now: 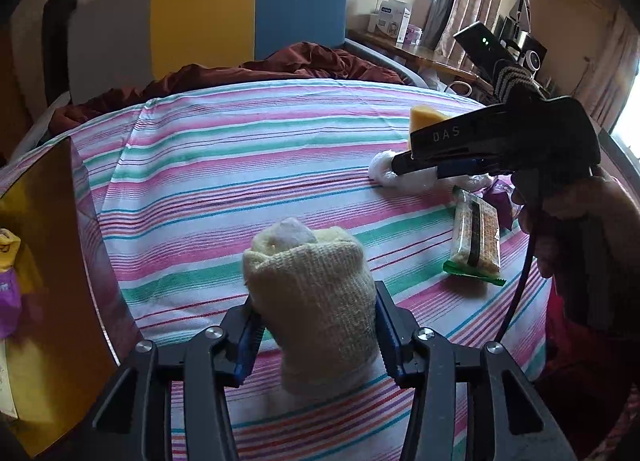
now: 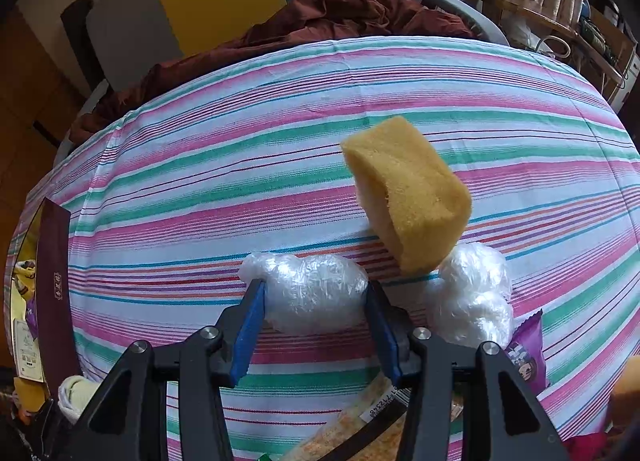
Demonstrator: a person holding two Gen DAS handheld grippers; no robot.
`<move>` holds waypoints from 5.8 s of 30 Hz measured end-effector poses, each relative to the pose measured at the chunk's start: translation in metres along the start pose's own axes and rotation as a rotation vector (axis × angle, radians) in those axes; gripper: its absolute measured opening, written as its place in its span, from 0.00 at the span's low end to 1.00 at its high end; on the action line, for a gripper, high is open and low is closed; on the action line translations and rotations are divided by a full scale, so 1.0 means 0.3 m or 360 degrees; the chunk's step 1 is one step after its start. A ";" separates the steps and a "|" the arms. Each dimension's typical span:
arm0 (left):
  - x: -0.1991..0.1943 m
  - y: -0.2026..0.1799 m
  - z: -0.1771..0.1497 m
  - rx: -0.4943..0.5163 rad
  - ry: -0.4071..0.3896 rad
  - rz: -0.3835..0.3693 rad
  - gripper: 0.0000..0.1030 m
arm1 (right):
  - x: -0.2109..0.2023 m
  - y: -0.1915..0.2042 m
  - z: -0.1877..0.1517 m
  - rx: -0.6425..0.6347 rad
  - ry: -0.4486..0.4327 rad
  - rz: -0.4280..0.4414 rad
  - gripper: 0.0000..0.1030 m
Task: Organize objects
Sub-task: 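Lift the knitted roll toward the tray with the left gripper while the right reaches the plastic-wrapped bundle, then lower the knitted roll into the tray and open the left gripper, then carry the plastic-wrapped bundle over the tray and open the right gripper, then move both tools back toward the remaining items on the cloth, then close the left gripper on the cracker packet while the right closes on the purple packet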
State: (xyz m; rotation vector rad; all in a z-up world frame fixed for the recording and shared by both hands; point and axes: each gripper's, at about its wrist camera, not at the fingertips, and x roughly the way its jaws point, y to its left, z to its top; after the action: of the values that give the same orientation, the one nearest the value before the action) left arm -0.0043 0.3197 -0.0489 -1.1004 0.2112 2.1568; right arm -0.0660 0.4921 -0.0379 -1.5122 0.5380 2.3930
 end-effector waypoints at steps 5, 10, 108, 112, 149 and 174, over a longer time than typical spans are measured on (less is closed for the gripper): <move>-0.095 0.024 0.010 0.0002 -0.0079 0.0045 0.49 | 0.002 0.008 0.003 -0.0024 -0.0014 -0.0021 0.49; -0.193 0.077 0.013 -0.0026 -0.0163 0.0112 0.49 | -0.005 0.014 -0.006 -0.0052 -0.0025 -0.0042 0.49; -0.595 0.773 -0.327 -0.0683 -0.0314 0.0724 0.71 | 0.062 1.236 -0.047 -0.0696 0.0096 0.0395 0.49; -0.594 0.785 -0.330 -0.0699 -0.0317 0.0728 0.71 | 0.046 1.243 -0.060 -0.0701 0.0082 0.0412 0.50; -0.464 0.503 -0.224 -0.0348 -0.0215 0.0560 0.73 | -0.185 0.358 -0.144 -0.0111 -0.0125 0.0158 0.50; -0.103 0.038 0.023 0.0215 -0.0055 0.0072 0.77 | -0.353 -0.387 -0.205 0.0997 -0.0546 0.0214 0.61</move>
State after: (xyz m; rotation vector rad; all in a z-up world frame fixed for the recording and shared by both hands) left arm -0.0039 0.2985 -0.0228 -0.9895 0.3633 2.1655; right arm 0.0759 0.5671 0.0143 -0.8034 1.1877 2.1937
